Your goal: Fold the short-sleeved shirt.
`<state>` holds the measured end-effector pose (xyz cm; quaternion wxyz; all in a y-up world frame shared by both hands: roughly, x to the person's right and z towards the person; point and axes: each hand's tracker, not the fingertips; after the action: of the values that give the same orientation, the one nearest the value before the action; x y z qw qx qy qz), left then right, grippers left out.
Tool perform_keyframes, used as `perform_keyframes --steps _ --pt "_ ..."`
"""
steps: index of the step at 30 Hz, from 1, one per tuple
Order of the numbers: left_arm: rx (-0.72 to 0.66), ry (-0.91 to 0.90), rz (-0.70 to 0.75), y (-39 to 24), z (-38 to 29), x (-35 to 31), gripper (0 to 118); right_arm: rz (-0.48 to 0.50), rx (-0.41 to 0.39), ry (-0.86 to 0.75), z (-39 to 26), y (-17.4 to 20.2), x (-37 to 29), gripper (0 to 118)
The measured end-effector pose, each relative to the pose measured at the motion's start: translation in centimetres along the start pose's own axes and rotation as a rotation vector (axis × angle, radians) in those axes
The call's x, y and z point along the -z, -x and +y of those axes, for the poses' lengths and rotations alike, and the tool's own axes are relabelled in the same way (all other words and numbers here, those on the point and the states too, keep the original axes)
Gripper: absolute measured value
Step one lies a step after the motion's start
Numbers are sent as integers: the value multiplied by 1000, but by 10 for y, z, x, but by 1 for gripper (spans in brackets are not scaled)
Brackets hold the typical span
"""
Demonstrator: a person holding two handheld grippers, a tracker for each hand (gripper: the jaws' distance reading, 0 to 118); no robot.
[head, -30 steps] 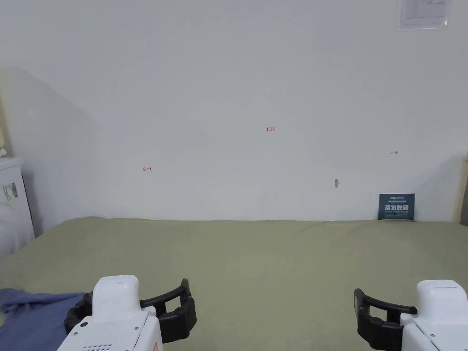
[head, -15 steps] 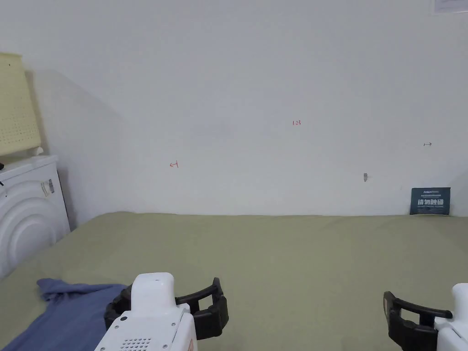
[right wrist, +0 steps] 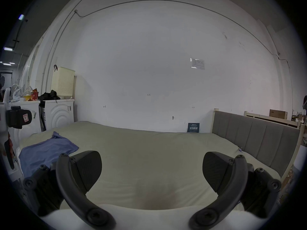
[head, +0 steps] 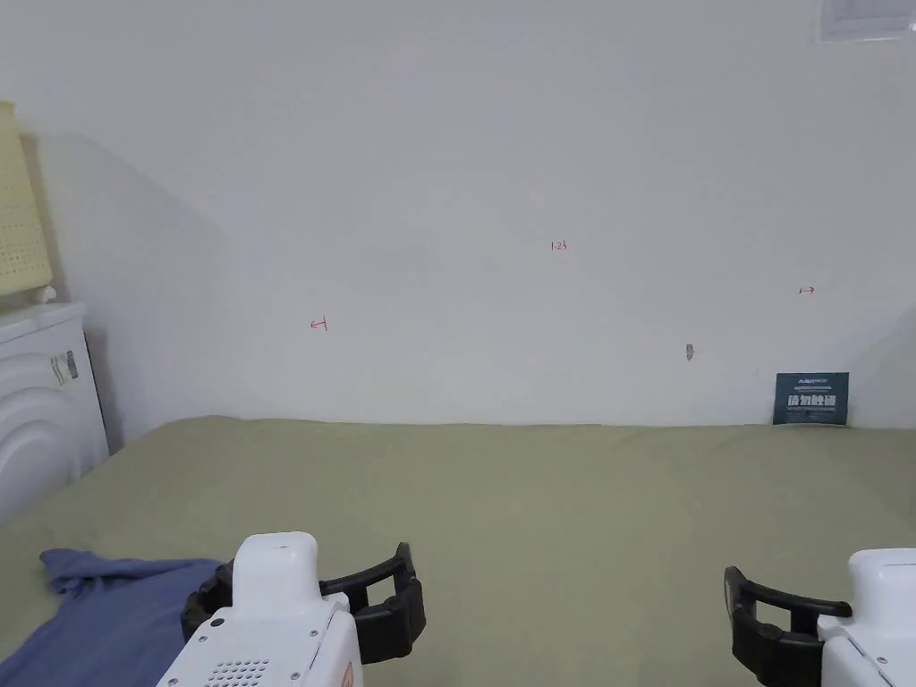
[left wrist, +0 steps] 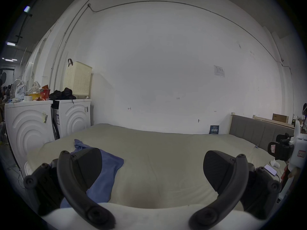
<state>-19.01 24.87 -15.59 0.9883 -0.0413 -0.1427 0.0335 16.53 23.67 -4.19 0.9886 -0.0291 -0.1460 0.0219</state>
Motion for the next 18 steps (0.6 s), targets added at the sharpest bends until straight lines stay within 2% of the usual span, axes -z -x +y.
perform_keyframes --steps 18 --pt "-2 8 -6 -4 -1 0 118 -25 -9 -17 1 0 -5 118"
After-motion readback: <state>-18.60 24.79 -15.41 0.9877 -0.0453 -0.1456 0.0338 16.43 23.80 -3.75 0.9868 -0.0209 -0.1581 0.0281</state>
